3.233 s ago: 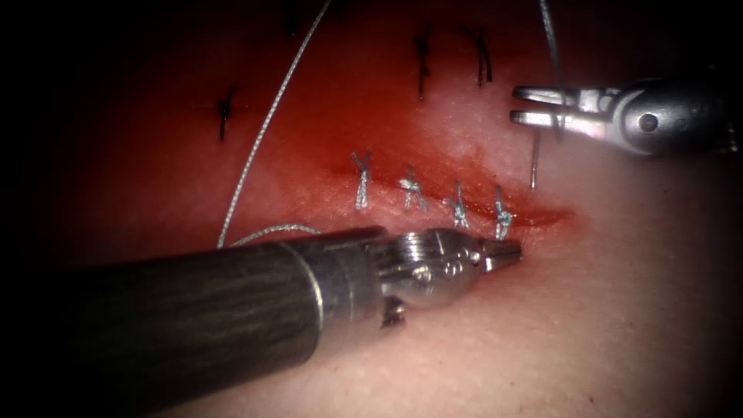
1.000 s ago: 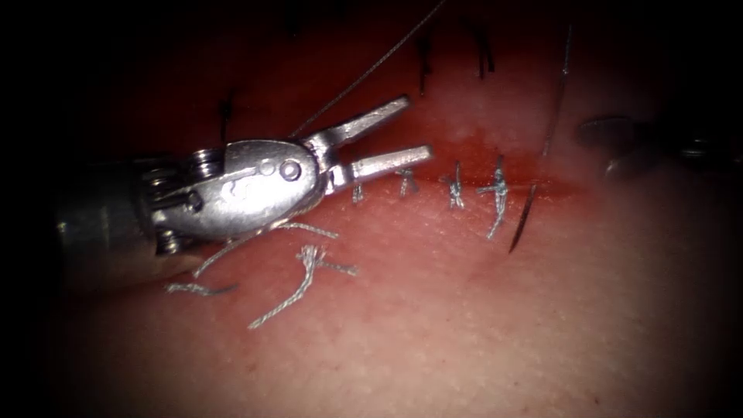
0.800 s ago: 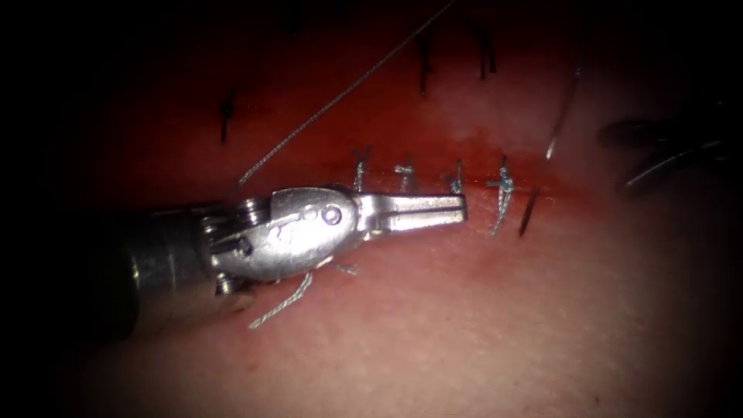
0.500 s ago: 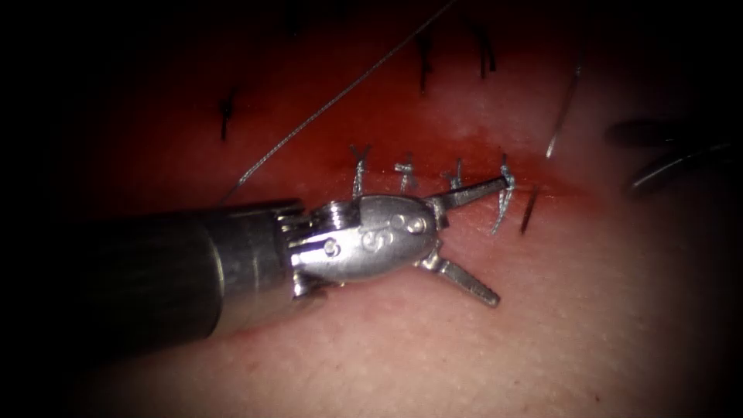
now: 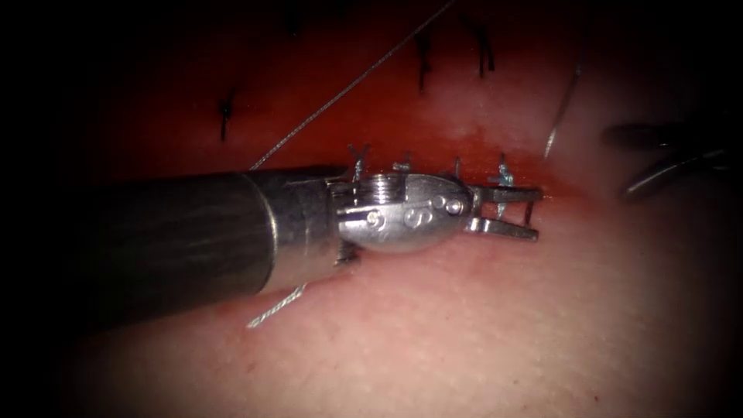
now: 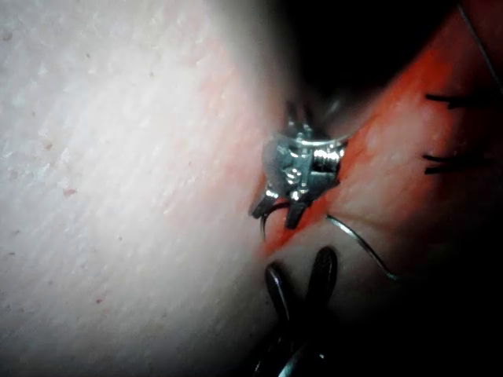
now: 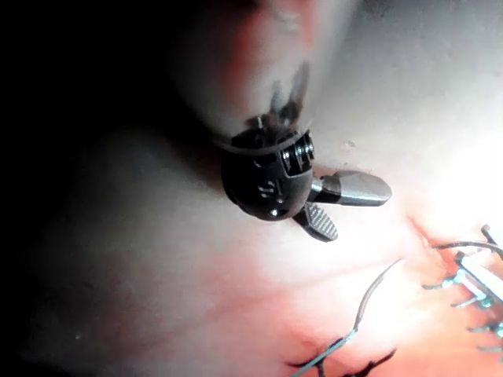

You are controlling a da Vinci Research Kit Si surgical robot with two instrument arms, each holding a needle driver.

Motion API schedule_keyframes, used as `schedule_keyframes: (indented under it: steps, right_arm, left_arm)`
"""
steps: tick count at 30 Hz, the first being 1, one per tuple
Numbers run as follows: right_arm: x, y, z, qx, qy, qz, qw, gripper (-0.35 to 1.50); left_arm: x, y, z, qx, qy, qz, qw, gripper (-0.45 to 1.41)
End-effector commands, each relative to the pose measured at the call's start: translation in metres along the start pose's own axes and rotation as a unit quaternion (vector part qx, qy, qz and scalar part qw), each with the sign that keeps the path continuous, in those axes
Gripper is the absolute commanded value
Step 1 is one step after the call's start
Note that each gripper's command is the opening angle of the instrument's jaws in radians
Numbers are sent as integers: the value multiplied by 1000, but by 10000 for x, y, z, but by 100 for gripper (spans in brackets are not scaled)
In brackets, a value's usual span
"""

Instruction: Wound Closure

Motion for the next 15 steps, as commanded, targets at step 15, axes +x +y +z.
schedule_keyframes:
  steps: [15]
  right_arm:
    - [-3,-10,6,26,32,16,999,104]
  left_arm:
    - [-3,2,14,-42,26,-101,994,-45]
